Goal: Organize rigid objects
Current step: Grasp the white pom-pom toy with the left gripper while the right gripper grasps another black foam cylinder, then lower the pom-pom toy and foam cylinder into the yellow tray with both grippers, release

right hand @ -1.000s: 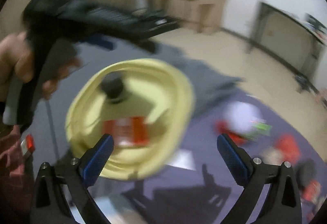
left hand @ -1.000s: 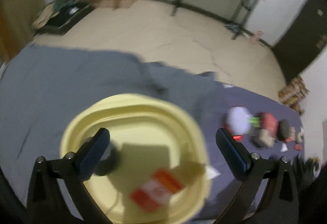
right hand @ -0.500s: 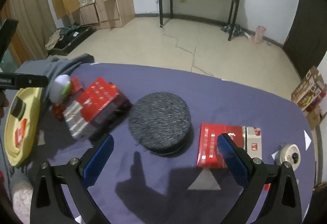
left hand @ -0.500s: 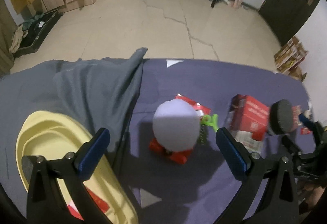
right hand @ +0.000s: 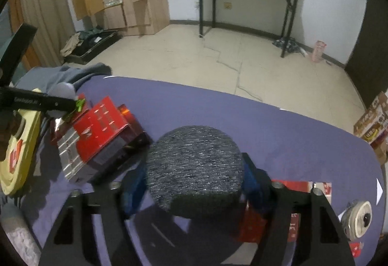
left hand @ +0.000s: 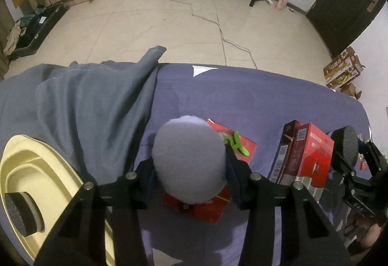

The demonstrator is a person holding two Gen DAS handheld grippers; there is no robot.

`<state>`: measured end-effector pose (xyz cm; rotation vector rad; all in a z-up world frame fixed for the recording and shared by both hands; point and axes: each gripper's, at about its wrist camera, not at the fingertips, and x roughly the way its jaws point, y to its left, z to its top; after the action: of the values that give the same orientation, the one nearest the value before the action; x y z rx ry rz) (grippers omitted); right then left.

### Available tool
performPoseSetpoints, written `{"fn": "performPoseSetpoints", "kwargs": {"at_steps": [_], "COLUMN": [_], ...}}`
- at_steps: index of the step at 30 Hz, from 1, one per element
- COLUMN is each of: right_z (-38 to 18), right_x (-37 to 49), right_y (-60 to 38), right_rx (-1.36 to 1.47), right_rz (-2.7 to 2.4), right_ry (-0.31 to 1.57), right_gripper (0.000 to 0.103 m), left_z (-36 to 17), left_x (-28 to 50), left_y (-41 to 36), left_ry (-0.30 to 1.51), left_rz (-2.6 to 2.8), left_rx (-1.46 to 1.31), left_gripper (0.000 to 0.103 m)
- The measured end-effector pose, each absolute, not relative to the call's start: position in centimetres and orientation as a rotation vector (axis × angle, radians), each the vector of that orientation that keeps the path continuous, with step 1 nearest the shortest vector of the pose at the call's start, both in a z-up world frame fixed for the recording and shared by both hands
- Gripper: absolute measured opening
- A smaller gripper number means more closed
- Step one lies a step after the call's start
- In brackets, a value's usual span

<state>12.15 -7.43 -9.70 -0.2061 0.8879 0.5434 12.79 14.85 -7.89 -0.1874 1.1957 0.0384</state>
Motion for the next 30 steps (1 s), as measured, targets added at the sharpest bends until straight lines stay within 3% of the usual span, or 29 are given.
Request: {"fn": "performPoseSetpoints", "kwargs": {"at_steps": [10,18,23,30], "right_z": [-6.3,-1.2,-1.1,-5.3], "right_x": [9.3,4.3,0.3,-2.7], "right_y": [-10.7,-4.2,4.6,14.8], "right_rx": [-0.120,-0.175,-0.265,-0.414], "right_rz": [0.557,0.728,0.898,1.013], "right_ry": [0.810,0.742,0.763,0.820], "right_gripper": [0.068,0.068,0.068,0.068], "left_z": [-2.0,2.7,0.8,-5.7], "left_x": [7.8,-2.7,-9.2,-11.5], "left_y": [17.1,27.4,33.1,35.0], "left_ry": [1.118,1.054,1.090,1.171], "left_rz": [-0.017,0.115,0.212,0.179], "left_rx": [-0.251,-0.360,-0.386,-0.462], "left_gripper": [0.048,0.048,0.048,0.048]}}
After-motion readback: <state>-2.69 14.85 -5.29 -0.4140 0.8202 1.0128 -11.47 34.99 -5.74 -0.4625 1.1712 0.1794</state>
